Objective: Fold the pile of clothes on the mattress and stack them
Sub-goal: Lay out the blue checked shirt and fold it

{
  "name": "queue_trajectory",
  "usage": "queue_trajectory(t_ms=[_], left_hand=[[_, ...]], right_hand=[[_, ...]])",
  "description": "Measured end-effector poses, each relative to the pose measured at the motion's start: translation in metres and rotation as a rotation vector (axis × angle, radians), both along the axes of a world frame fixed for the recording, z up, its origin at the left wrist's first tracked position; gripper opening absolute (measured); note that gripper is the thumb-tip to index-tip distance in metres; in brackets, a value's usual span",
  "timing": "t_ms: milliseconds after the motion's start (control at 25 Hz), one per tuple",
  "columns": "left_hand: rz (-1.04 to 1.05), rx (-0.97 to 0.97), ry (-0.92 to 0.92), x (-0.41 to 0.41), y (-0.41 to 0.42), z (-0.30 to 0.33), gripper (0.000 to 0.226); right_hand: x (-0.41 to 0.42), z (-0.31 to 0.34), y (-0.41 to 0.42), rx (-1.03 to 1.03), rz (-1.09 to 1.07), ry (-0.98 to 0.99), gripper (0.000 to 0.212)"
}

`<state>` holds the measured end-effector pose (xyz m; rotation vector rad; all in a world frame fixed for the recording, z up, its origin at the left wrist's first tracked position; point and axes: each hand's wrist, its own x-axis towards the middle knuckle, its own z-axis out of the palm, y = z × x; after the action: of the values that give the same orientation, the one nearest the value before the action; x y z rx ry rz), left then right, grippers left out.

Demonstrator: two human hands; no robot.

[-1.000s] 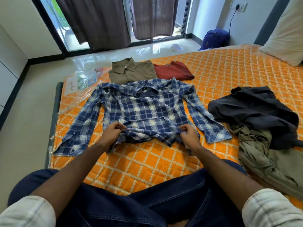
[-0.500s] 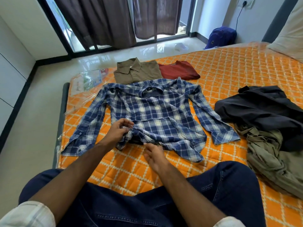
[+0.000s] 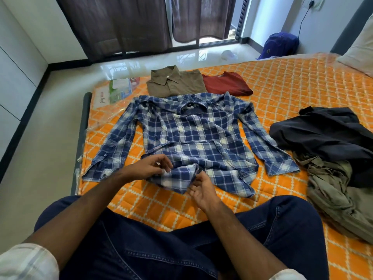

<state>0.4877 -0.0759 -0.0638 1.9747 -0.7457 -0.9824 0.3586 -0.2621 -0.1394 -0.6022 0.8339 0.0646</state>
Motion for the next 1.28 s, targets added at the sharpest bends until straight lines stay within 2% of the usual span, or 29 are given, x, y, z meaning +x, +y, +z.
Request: queue_trajectory(t_ms=[80, 200, 240, 320, 400, 480, 520, 640, 680, 720, 840, 1000, 1160, 1280], left_hand=[[-0.269, 0.168, -0.047, -0.013, -0.002, -0.01, 0.025], [-0.612, 0.453, -0.4, -0.028, -0.003, -0.029, 0.022], [-0.615, 0.501, -0.574, -0.031, -0.002, -0.029, 0.017], [-0.439, 0.537, -0.968, -0.029, -0.002, -0.024, 0.02], [-0.164, 0.7, -1.137, -0.016, 0.001, -0.025, 0.052], [0.044, 0.855, -1.07, -0.003, 0.009, -0.033, 0.076], [0.133, 0.859, -0.956, 0.003, 0.014, -0.037, 0.077], [0.219, 0.665, -0.391, 0.012, 0.028, -0.041, 0.052], [0.185, 0.634, -0.277, 0.014, 0.032, -0.041, 0.041], [0.15, 0.634, -0.239, 0.015, 0.036, -0.039, 0.032], [0.065, 0.688, -0.391, 0.022, 0.047, -0.036, 0.021], [-0.178, 0.982, -0.709, 0.02, 0.056, -0.022, 0.03], [-0.354, 1.165, -0.727, -0.007, 0.043, 0.001, 0.025], [-0.479, 1.189, -0.711, -0.028, 0.022, 0.017, 0.033]], right_hand=[[-0.014, -0.005, -0.015, -0.204, 0.115, 0.14, 0.015], [-0.033, -0.001, -0.032, -0.438, 0.403, 0.197, 0.015], [-0.038, 0.002, -0.036, -0.544, 0.524, 0.194, 0.02], [-0.045, 0.007, -0.04, -0.807, 0.763, 0.192, 0.021], [-0.048, 0.009, -0.041, -0.963, 0.888, 0.175, 0.016], [-0.047, 0.008, -0.041, -1.016, 0.929, 0.159, 0.018], [-0.045, 0.006, -0.042, -1.078, 0.937, 0.164, 0.026], [-0.038, 0.006, -0.047, -1.288, 0.97, 0.198, 0.033], [-0.037, 0.005, -0.05, -1.296, 0.996, 0.205, 0.033], [-0.036, 0.005, -0.055, -1.278, 1.036, 0.214, 0.032], [-0.04, 0.004, -0.065, -1.187, 1.163, 0.241, 0.028], [-0.043, 0.004, -0.066, -1.231, 1.252, 0.233, 0.031], [-0.043, 0.006, -0.06, -1.38, 1.387, 0.259, 0.046], [-0.043, 0.017, -0.078, -1.496, 1.311, 0.181, 0.038]])
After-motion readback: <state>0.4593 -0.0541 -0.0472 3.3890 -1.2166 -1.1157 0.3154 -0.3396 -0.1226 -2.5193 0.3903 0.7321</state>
